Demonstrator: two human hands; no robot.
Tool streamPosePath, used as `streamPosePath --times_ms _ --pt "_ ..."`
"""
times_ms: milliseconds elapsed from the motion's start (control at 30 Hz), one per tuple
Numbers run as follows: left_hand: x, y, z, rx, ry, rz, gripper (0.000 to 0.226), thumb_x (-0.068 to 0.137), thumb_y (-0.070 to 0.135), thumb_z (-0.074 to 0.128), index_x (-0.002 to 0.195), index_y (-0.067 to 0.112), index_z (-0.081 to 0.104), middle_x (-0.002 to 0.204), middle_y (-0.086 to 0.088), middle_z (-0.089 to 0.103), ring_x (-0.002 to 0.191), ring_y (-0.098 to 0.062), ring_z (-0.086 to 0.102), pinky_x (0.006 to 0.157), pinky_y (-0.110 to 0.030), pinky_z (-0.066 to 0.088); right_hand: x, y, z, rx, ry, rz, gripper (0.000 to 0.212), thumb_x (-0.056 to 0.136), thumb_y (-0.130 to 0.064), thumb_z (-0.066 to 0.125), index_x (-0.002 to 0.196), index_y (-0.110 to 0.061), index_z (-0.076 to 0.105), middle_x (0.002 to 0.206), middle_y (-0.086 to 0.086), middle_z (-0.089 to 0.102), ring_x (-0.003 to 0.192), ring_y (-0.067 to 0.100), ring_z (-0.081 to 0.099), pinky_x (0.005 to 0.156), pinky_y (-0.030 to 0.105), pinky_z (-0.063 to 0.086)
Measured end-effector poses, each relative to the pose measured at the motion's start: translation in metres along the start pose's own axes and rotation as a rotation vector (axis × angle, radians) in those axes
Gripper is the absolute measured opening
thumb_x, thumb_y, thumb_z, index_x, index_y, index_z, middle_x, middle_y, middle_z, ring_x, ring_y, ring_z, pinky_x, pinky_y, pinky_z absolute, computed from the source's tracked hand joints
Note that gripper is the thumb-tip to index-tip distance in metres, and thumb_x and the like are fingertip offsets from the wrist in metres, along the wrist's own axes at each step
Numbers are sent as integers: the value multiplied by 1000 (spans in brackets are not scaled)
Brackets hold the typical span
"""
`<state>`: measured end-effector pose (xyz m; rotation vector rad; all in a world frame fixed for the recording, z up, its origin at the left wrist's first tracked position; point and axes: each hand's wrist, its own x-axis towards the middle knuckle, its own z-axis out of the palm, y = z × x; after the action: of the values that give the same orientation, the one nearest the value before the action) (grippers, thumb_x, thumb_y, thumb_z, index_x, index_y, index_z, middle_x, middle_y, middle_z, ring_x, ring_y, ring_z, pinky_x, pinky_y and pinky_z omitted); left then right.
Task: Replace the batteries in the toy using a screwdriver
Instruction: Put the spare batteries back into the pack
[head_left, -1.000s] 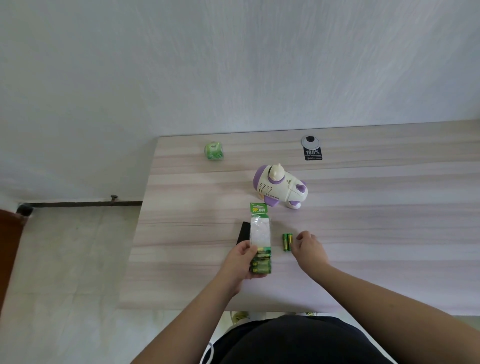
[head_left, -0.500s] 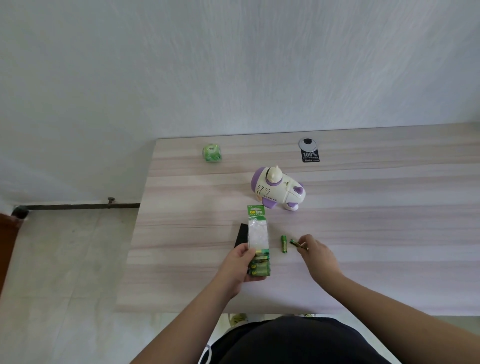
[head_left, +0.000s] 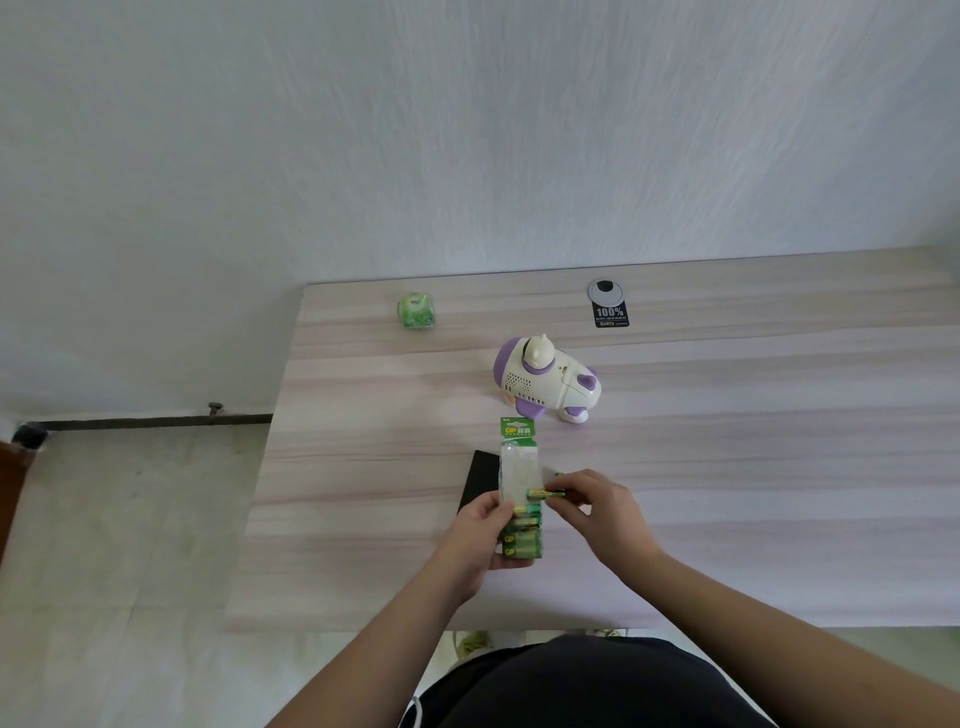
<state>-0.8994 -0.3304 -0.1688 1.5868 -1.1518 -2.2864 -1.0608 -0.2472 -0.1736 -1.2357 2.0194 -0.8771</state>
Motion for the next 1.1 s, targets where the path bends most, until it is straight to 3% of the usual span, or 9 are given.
streamPosePath --times_ms 200,300,400,600,767,1000,1100 --pt "-3 -2 -1 2 -7 12 22 103 23 44 119 14 56 114 -14 66 100 -31 67 70 -37 59 3 2 0 -84 -35 -43 22 94 -17 60 113 -19 70 106 -12 58 91 3 55 78 2 38" --pt "-4 -3 -1 -21 -8 5 22 104 22 43 119 14 56 115 -15 66 100 -31 67 71 -37 59 4 1 -2 -47 37 -3 20 95 -15 59 112 -18 69 103 -8 62 87 4 56 76 7 44" --pt "-3 -4 -1 -48 -14 -8 23 104 23 42 120 15 56 114 -14 66 101 -31 67 72 -38 59 2 1 -5 14 102 76 18 95 -13 58 109 -18 68 100 -7 64 86 4 58 73 4 42" --pt "-3 -5 -3 -105 -45 -27 25 104 24 41 122 15 56 112 -13 67 99 -30 67 74 -40 58 -5 2 -10 32 126 59 17 95 -11 56 103 -19 68 94 -11 62 86 4 62 71 3 40" --pt "-4 -8 -4 -169 -95 -46 31 105 25 38 126 10 55 113 -16 66 96 -30 67 75 -41 57 -9 -5 -10 -8 110 -28 15 93 -9 59 105 -13 69 96 -6 62 85 -2 58 73 3 40" --pt "-5 -9 -5 -178 -109 -32 35 106 28 34 125 10 57 117 -20 64 98 -31 65 77 -42 56 -11 -18 -8 -28 58 -63 22 90 -16 66 112 -15 64 100 -11 61 90 2 59 76 1 41" --pt "-5 -10 -4 -165 -115 -25 35 106 27 34 127 10 56 115 -18 64 98 -30 65 76 -42 56 -7 -19 -6 -80 14 -93 18 90 -20 66 108 -17 67 98 -9 64 87 4 60 78 10 47"
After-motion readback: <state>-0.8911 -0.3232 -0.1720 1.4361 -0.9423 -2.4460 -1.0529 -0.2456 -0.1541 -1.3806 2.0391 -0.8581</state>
